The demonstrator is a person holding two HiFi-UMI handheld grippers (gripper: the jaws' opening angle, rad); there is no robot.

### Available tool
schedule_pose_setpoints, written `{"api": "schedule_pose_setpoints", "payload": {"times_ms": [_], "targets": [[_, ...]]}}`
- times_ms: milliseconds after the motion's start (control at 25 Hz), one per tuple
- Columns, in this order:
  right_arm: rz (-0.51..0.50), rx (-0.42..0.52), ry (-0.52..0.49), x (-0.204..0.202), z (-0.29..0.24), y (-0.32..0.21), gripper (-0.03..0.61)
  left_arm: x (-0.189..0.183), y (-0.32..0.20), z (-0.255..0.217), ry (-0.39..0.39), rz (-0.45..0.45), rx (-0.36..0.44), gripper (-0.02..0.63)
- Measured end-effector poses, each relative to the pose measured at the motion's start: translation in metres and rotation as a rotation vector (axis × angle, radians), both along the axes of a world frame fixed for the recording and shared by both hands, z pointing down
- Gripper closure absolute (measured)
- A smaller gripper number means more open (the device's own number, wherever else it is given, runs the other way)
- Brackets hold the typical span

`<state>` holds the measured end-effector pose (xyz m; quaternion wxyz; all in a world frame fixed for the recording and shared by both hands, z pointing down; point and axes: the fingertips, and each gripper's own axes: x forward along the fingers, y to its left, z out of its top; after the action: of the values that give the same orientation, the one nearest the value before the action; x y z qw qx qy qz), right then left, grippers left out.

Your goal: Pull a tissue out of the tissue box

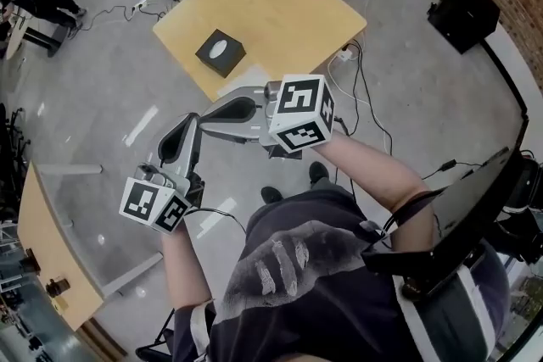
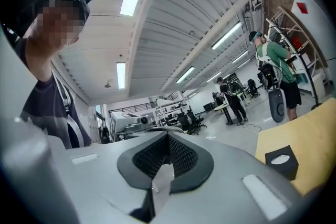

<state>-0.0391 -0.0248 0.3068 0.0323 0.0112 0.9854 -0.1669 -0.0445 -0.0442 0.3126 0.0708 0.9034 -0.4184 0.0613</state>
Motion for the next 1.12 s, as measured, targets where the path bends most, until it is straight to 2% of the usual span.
{"api": "schedule_pose_setpoints", "payload": {"times_ms": [240,360,480,800,1120], "targets": [[-0.099,-0.06,-0.062,0.033,0.002,-0.007,0.58,0.032,-0.007,0.001,-0.048,-0.084,-0.02,0.615],[-0.117,-0.081,-0.078,0.045,0.007,-0.008,0.58,0.042,-0.007,0.006,-0.079,-0.142,-0.029,0.615],[-0.118,-0.079,-0.07,0.051,0.012,-0.009,0.58,0.046,-0.003,0.011,-0.073,-0.189,-0.044,0.615],[-0.09,-0.086,-0.057,0.055,0.019,0.004,0.581,0.035,0.021,0.019,-0.035,-0.248,-0.061,0.614],[-0.071,-0.068,-0.025,0.029,0.02,0.067,0.581,0.013,0.09,0.021,-0.014,-0.23,-0.031,0.614]]}}
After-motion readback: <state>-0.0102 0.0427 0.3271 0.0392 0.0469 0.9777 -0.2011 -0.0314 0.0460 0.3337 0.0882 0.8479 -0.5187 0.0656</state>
